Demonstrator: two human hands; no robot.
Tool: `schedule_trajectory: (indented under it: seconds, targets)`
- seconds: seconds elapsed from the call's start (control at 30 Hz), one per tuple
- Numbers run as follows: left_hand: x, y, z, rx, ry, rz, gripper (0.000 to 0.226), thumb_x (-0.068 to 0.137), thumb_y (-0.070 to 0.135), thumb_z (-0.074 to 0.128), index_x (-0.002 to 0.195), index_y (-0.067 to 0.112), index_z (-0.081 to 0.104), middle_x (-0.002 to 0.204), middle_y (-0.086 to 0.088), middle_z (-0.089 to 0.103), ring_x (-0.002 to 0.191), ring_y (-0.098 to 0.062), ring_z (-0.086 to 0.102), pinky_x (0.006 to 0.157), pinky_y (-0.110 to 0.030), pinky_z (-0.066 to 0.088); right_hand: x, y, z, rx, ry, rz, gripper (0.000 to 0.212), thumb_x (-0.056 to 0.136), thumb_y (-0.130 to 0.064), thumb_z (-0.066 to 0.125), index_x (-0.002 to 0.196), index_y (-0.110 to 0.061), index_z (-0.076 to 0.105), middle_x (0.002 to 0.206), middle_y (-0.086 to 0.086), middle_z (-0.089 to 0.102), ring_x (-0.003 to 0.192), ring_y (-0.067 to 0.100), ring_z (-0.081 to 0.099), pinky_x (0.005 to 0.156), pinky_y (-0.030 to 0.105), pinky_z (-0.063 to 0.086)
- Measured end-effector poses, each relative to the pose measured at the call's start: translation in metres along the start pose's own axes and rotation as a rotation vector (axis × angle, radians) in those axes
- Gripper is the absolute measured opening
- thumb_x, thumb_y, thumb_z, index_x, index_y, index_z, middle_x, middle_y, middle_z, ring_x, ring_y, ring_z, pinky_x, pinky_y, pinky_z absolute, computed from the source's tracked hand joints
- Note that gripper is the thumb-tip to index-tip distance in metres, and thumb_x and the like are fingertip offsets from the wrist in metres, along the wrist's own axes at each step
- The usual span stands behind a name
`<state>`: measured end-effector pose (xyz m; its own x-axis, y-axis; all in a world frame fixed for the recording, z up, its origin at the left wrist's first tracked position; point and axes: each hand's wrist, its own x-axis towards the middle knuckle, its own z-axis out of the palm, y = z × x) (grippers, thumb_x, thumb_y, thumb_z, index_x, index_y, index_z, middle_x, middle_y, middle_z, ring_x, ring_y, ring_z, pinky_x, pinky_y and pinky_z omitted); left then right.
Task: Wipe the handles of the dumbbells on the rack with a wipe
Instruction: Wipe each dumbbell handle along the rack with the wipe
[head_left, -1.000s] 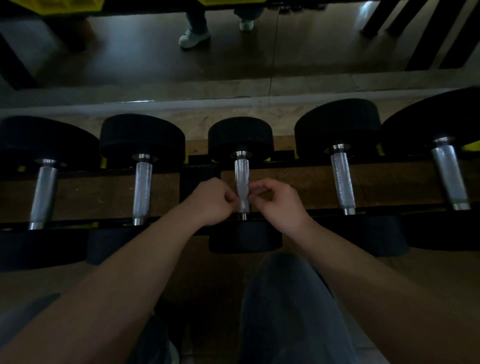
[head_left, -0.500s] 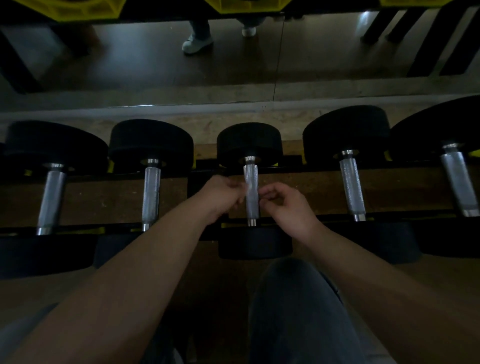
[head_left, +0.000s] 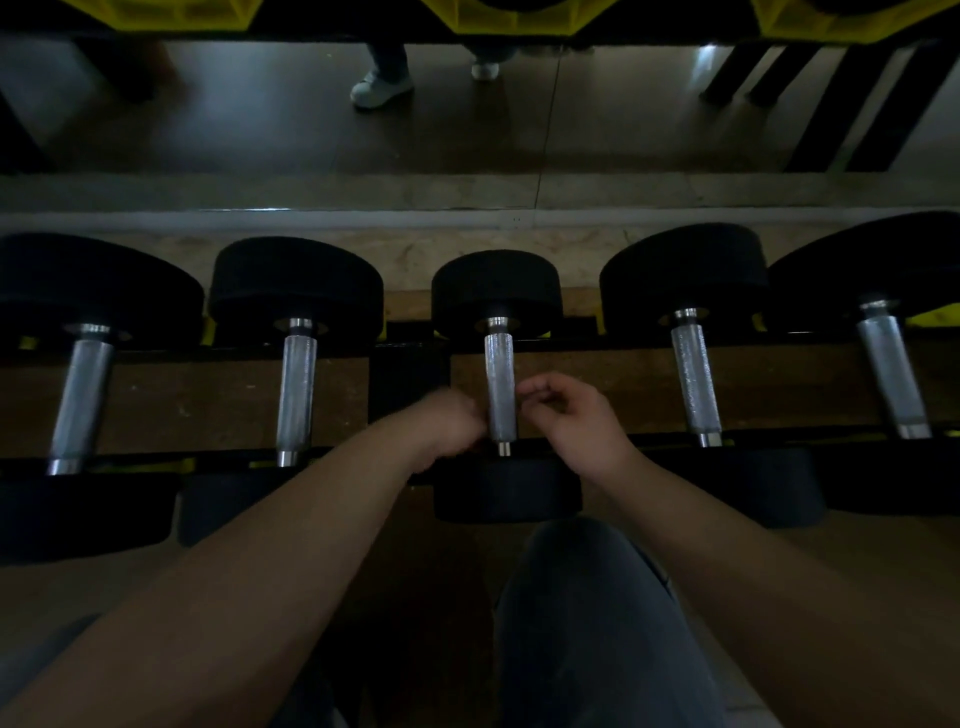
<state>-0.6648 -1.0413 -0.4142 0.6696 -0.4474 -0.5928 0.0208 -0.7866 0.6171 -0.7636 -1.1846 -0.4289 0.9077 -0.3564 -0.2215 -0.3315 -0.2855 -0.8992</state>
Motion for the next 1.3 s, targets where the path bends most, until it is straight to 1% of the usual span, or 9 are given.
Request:
schedule_trajectory:
  seconds: [0.1, 0.3, 0.4, 0.53, 0.73, 0.93, 1.07, 1.17, 1.3]
  targets:
    - [0.0, -0.005, -0.002, 0.192, -0.101, 0.011, 0.022, 0.097, 0.016, 0.058, 0.116, 0.011, 0.068, 0.098, 0.001, 0.065, 0.083, -0.014, 0.061, 0.071, -0.027, 0.051, 0.0, -0.001, -0.001, -0.001, -0.009, 0.002, 0.015, 0.095, -0.016, 0.063, 0.106, -0.026, 0.069, 0.102, -0.007, 0.066, 0.101, 0.007, 0.063, 0.09, 0.027, 0.049]
    - [0.029, 0.002, -0.022, -0.804, -0.044, 0.045, 0.026, 0.097, 0.002, 0.059, 0.122, -0.003, 0.062, 0.11, -0.019, 0.071, 0.084, -0.018, 0.071, 0.067, -0.023, 0.061, 0.003, -0.001, 0.0, 0.014, -0.021, 0.016, 0.014, 0.094, -0.015, 0.064, 0.102, -0.026, 0.068, 0.099, -0.005, 0.066, 0.097, 0.01, 0.063, 0.086, 0.027, 0.049]
    - [0.024, -0.001, -0.025, -0.608, -0.097, 0.057, 0.024, 0.098, 0.011, 0.061, 0.121, 0.003, 0.066, 0.113, -0.017, 0.072, 0.095, -0.021, 0.072, 0.078, -0.026, 0.061, 0.004, -0.001, 0.001, 0.042, -0.03, 0.027, 0.014, 0.094, -0.015, 0.064, 0.098, -0.027, 0.067, 0.097, -0.006, 0.066, 0.096, 0.01, 0.063, 0.084, 0.026, 0.048]
    - [0.009, -0.013, -0.028, 0.227, -0.31, 0.072, 0.021, 0.097, 0.028, 0.063, 0.115, 0.021, 0.07, 0.108, -0.001, 0.07, 0.1, -0.017, 0.066, 0.083, -0.03, 0.057, 0.004, 0.0, 0.002, 0.05, -0.027, 0.019, 0.012, 0.094, -0.014, 0.065, 0.1, -0.023, 0.067, 0.098, -0.005, 0.067, 0.096, 0.01, 0.064, 0.082, 0.024, 0.046]
    - [0.023, -0.009, -0.025, -0.558, -0.104, 0.077, 0.011, 0.096, 0.014, 0.063, 0.106, 0.014, 0.068, 0.102, -0.007, 0.073, 0.096, -0.016, 0.069, 0.086, -0.028, 0.056, 0.005, 0.0, 0.001, 0.059, -0.049, 0.029, 0.013, 0.095, -0.012, 0.063, 0.106, -0.017, 0.067, 0.102, 0.001, 0.068, 0.098, 0.014, 0.064, 0.082, 0.025, 0.047]
    - [0.02, -0.024, -0.026, -0.003, -0.362, 0.024, 0.017, 0.094, 0.02, 0.066, 0.11, 0.015, 0.072, 0.111, -0.009, 0.073, 0.107, -0.025, 0.069, 0.098, -0.043, 0.055, 0.002, 0.001, 0.0, 0.054, -0.041, 0.038, 0.014, 0.095, -0.014, 0.064, 0.107, -0.02, 0.069, 0.104, -0.002, 0.068, 0.101, 0.011, 0.064, 0.087, 0.026, 0.049]
    - [0.029, -0.015, -0.019, -0.375, -0.225, 0.048, 0.015, 0.096, 0.006, 0.061, 0.109, 0.006, 0.068, 0.108, -0.016, 0.072, 0.095, -0.021, 0.07, 0.081, -0.027, 0.059, -0.001, 0.001, -0.003, 0.036, -0.043, 0.051, 0.015, 0.096, -0.016, 0.063, 0.109, -0.022, 0.07, 0.107, -0.003, 0.067, 0.102, 0.01, 0.063, 0.089, 0.027, 0.049]
    - [0.037, -0.006, -0.019, -0.7, -0.07, 0.115, 0.012, 0.099, 0.006, 0.058, 0.106, 0.008, 0.067, 0.11, -0.017, 0.07, 0.096, -0.021, 0.068, 0.089, -0.03, 0.055, -0.002, 0.002, -0.003, 0.045, -0.02, 0.067, 0.014, 0.096, -0.017, 0.064, 0.104, -0.026, 0.07, 0.104, -0.006, 0.067, 0.099, 0.009, 0.063, 0.08, 0.022, 0.045]
    - [0.036, -0.015, -0.03, -0.483, -0.249, 0.081, 0.022, 0.098, 0.013, 0.061, 0.119, 0.009, 0.067, 0.115, -0.013, 0.072, 0.105, -0.02, 0.07, 0.087, -0.029, 0.057, -0.002, 0.001, -0.003, 0.059, -0.016, 0.074, 0.015, 0.096, -0.017, 0.065, 0.099, -0.031, 0.069, 0.103, -0.008, 0.068, 0.098, 0.005, 0.062, 0.079, 0.022, 0.043]
